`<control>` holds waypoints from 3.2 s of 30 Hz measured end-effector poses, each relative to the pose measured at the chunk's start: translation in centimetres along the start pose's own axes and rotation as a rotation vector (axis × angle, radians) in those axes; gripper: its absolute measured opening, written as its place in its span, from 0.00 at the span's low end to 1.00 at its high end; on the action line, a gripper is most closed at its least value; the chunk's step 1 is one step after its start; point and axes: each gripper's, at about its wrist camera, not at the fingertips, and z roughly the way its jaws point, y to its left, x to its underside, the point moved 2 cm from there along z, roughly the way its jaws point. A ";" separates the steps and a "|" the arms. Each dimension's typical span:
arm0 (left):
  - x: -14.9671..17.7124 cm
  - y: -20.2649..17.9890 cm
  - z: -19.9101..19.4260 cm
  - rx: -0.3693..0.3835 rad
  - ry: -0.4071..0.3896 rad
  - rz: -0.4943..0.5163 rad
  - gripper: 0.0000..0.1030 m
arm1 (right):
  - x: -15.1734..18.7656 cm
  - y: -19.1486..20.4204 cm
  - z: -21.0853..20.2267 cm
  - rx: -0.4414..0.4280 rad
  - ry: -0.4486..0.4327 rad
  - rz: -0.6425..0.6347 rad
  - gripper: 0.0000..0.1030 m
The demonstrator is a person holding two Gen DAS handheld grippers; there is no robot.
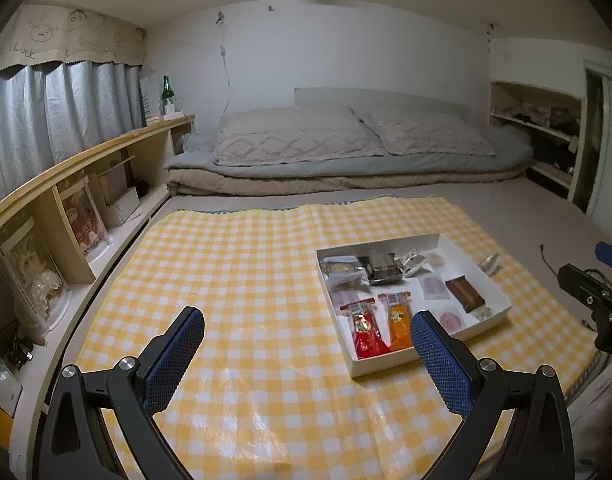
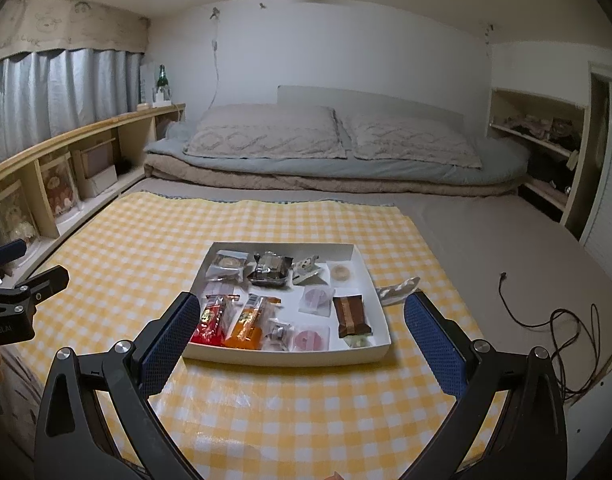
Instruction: Organize snacks
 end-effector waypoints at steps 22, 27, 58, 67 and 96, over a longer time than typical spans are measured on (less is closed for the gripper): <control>0.6 -0.7 -0.1 0.000 0.001 -0.003 1.00 | 0.4 0.4 -0.4 0.012 -0.011 -0.004 1.00; 0.6 -1.0 -0.2 0.001 -0.001 -0.003 1.00 | 0.2 0.5 -0.3 0.005 -0.012 -0.012 1.00; 0.7 -1.5 -0.2 -0.006 -0.005 -0.012 1.00 | 0.2 0.7 -0.3 0.007 -0.013 -0.012 1.00; 0.7 -1.5 -0.1 -0.006 -0.006 -0.011 1.00 | 0.2 0.6 -0.3 0.006 -0.014 -0.013 1.00; 1.0 -2.8 -0.7 -0.041 -0.012 -0.034 1.00 | 0.2 0.6 -0.3 0.006 -0.014 -0.014 1.00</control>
